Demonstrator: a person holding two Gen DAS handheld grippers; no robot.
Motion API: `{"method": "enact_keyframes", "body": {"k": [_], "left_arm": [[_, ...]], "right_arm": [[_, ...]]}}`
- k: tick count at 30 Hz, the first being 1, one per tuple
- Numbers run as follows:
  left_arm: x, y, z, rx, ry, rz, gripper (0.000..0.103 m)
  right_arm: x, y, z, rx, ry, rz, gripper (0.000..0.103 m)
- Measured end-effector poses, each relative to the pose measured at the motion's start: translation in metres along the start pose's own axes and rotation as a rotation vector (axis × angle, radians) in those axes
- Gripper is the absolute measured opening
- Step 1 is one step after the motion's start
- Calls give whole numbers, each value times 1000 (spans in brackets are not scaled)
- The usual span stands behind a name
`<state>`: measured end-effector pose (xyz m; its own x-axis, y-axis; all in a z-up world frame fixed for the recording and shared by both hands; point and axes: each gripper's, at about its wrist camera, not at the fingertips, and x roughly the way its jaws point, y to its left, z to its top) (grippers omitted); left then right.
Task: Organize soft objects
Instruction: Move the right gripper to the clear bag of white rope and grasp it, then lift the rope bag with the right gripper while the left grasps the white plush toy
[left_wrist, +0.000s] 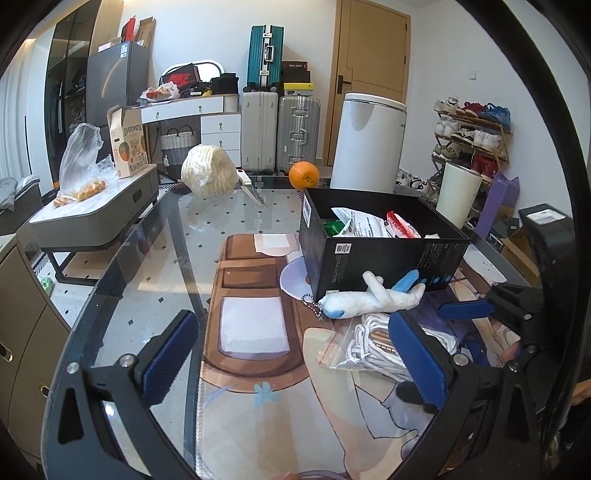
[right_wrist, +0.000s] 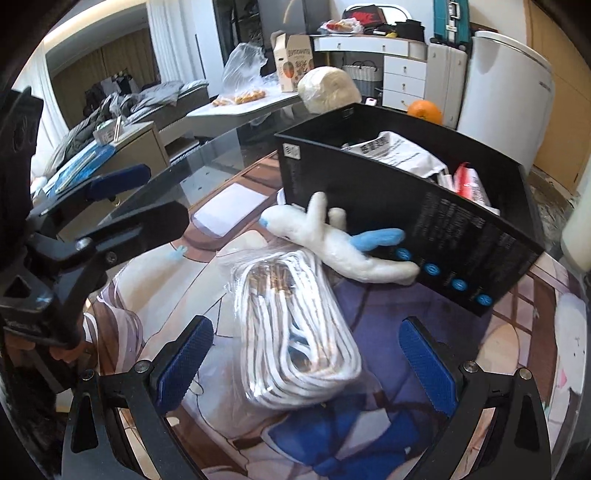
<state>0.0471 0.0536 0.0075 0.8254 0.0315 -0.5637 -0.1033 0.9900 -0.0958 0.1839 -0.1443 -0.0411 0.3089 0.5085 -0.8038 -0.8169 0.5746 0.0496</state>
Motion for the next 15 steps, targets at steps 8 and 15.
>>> {"method": "enact_keyframes", "body": {"k": [8,15], "left_arm": [[-4,5,-1,10,4,-4,103],[-7,13,-3,-2,8,-3,103]], "right_arm": [[12,7,5,-35,19,13,90],[8,13,5,-91,3,2,55]]}}
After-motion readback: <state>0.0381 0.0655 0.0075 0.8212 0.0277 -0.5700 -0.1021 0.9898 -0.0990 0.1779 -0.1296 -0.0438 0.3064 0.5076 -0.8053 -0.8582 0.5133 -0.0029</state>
